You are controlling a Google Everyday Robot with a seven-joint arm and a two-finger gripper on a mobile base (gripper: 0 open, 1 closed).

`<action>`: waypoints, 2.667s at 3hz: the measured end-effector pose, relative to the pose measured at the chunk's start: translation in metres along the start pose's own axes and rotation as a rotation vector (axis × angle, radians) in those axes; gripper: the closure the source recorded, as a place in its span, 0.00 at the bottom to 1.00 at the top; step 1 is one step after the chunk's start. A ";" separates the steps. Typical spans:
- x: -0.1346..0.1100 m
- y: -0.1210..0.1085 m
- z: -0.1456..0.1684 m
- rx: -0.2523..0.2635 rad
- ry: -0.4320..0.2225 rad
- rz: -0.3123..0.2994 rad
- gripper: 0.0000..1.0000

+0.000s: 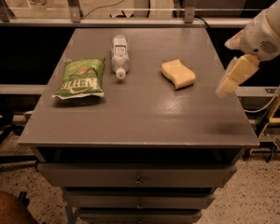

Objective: Pick sponge

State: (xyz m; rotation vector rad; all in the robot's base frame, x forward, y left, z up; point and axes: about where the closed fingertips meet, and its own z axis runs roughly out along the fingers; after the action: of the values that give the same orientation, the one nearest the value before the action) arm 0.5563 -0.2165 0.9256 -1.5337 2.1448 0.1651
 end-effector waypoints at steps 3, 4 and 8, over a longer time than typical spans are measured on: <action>-0.018 -0.021 0.106 -0.158 -0.083 -0.003 0.00; -0.020 -0.022 0.124 -0.187 -0.083 -0.004 0.00; -0.051 -0.026 0.108 -0.127 -0.101 -0.108 0.86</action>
Offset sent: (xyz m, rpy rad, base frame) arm 0.0704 0.0496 -0.0921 0.1391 0.1169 0.0950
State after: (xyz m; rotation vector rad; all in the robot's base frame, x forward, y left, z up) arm 0.6276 -0.1424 0.8595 -1.6715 2.0006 0.3405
